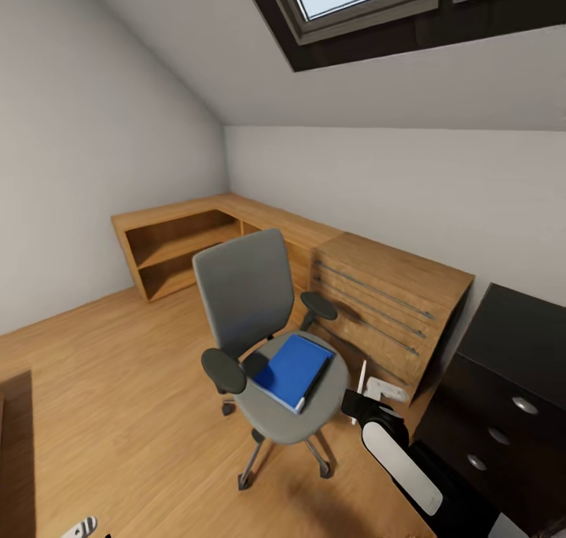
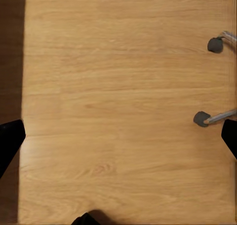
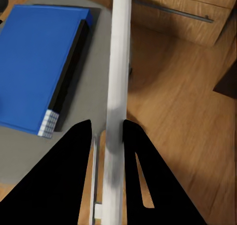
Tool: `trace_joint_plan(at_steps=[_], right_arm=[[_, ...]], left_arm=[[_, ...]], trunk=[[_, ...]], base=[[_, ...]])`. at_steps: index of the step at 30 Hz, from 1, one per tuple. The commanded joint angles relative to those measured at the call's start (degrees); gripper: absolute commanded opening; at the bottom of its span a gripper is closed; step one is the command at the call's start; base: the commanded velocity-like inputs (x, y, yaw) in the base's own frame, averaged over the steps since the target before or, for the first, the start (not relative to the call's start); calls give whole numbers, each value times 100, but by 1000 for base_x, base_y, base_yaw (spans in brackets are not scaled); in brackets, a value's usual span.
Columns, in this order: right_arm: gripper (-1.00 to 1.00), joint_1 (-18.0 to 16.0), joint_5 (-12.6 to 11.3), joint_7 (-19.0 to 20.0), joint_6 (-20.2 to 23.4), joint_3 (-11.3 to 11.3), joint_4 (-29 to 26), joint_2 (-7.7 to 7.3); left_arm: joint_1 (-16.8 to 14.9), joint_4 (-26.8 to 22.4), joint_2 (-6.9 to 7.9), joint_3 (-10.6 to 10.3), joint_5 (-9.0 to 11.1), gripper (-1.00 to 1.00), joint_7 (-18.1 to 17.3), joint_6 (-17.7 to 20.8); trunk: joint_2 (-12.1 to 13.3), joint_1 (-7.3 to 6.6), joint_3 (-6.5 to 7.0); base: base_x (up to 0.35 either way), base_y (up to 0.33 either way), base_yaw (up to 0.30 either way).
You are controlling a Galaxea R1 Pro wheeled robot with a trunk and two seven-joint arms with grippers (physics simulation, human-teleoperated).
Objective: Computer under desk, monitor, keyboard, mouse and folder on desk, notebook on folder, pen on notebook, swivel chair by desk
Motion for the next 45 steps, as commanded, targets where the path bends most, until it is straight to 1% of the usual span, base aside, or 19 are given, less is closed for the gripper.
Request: trace_joint_plan(at_steps=[1,6,9,14,16,18,20,21,22,25,27,29,39,41,45], right_arm=[[-100,-8,-16,-36,27,14,-16,-6],[-100,22,-4,-48,27,11,-296,-28],[-100,112,10,-67,30,5,-504,-37],[-100,189,18,-265,33,5,-765,-43],[-100,212,20,-505,33,9,-919,-43],[-100,215,18,-543,35,9,-965,-45],[-100,223,19,-586,40,9,-1021,-46],[-100,231,19,-597,41,9,-1036,-47],[-100,240,18,-608,47,9,-1055,-47],[-100,247,16,-613,49,9,-1070,-47],[-100,253,18,-615,56,9,-1091,-53],[-100,255,18,-616,59,9,-1103,-55],[-100,255,12,-613,60,3,-1099,-56],[-100,255,12,-613,60,2,-1099,-56],[-100,255,12,-613,64,4,-1156,-56]], left_arm=[[2,-14,1,0,37,100,26,23],[2,-17,1,-9,44,100,14,23],[2,-15,1,-11,45,100,11,23],[2,-18,1,-26,44,100,5,23],[2,-21,1,-118,39,100,1,19],[2,-26,1,-137,38,100,-1,12],[2,-52,1,-160,37,100,-21,-98],[2,-63,1,-172,37,100,-32,-213],[2,-78,5,-206,38,100,-74,-451],[2,-87,8,-302,37,100,-96,-590],[2,-90,9,-402,37,100,-101,-656],[2,-92,10,-440,32,100,-102,-680],[3,-84,9,-460,16,100,-89,-682],[2,-81,8,-477,-47,100,-85,-681],[4,-76,3,-520,-302,100,-69,-687]], trunk=[[-4,1,-3],[-4,1,3],[-4,1,3],[-4,1,3],[-4,1,3],[-4,1,3],[-4,1,3],[-4,1,3],[36,-21,21],[157,-87,75],[237,-131,111],[317,-175,147],[718,-395,326],[798,-439,362],[959,-527,434]], base=[[-2,-2,-238],[-1,-1,-223],[0,0,-89],[0,0,-30],[0,0,-8],[0,0,-3],[0,0,-1],[0,0,0],[0,0,0],[0,0,0],[0,0,0],[0,0,0],[0,0,0],[0,0,0],[0,0,0]])
